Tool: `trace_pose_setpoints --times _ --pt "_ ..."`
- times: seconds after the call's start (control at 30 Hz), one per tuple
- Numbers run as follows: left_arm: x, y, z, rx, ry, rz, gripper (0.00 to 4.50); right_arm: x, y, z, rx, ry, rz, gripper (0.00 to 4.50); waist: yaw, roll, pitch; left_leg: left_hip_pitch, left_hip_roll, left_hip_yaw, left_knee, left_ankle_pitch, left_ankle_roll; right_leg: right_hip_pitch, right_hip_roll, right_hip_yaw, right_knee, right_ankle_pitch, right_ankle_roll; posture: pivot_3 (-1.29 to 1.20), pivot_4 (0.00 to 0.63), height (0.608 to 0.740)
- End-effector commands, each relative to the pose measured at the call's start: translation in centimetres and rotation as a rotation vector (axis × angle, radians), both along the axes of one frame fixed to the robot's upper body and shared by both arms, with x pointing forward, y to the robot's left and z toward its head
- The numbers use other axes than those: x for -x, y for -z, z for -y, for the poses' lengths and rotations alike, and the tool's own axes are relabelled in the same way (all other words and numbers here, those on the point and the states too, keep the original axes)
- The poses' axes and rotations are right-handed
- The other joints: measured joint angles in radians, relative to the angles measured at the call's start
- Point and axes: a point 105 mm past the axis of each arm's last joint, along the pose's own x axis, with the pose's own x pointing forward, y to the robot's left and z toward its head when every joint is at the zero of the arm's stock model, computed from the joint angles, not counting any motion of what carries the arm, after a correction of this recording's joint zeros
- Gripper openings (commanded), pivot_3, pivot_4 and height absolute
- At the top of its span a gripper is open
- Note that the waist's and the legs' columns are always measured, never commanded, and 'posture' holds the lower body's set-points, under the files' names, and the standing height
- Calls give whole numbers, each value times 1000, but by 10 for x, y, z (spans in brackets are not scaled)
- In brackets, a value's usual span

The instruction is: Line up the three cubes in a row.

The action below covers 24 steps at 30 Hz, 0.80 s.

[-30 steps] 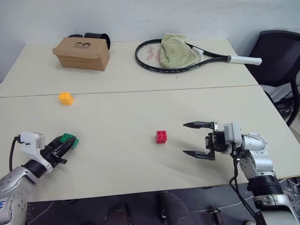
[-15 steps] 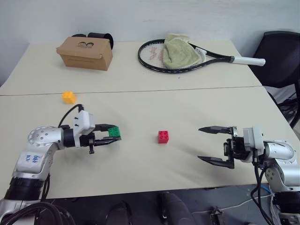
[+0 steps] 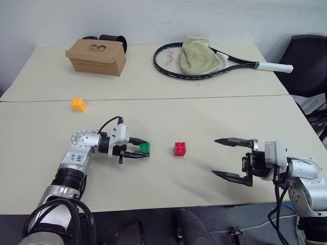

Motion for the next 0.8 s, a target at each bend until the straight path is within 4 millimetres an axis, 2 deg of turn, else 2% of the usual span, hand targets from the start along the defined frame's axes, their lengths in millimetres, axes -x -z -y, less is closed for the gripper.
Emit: trace_pose_setpoints --times 0.03,0.07,0.13,0.2,0.37,0.6,0.67,0.73,0.8 --pt "0 4 0 -29 12 0 1541 3 -6 -6 -12 -16 36 4500 -1 0 0 0 0 0 0 0 0 0 0 0 0 0 0 0 150 740" --pt "0 5 -1 -29 4 -14 1541 3 -6 -7 -15 -17 36 4500 -1 0 0 0 0 0 0 0 0 0 0 0 0 0 0 0 150 740" --pt "-1 2 -4 -9 -21 -24 2257 2 -6 -7 -19 -17 37 4500 -1 0 0 0 0 0 0 0 0 0 0 0 1 0 0 0 150 740" --pt "-3 -3 -11 4 -56 9 2764 1 -5 -8 -24 -19 39 4500 -2 0 0 0 1 0 0 0 0 0 0 0 1 0 0 0 150 740" --pt "10 -17 -48 27 -186 89 4239 -4 -7 -11 -48 -34 50 4500 -10 0 0 0 4 0 -1 0 0 -1 1 1 1 0 0 0 150 740" --pt "62 -24 -121 66 -544 78 4239 -16 -13 -19 -139 -35 59 4500 -9 0 0 0 6 -1 -1 0 0 -1 -1 4 1 0 -1 0 150 740" --pt "84 -27 -152 122 -751 57 4376 -18 -17 -22 -185 -36 60 4500 -8 0 0 0 5 -1 -1 0 0 -1 -2 5 1 -1 -1 0 150 740" --pt "97 -32 -169 171 -892 50 4376 -21 -19 -24 -211 -31 59 4500 -7 0 0 0 5 -2 -2 -1 0 0 -2 5 0 -1 -1 0 150 740" --pt "119 -31 -196 253 -1109 66 4376 -25 -21 -27 -228 -29 74 4500 -3 -1 0 0 4 -3 -2 -1 1 1 -3 3 0 -1 -1 0 150 740"
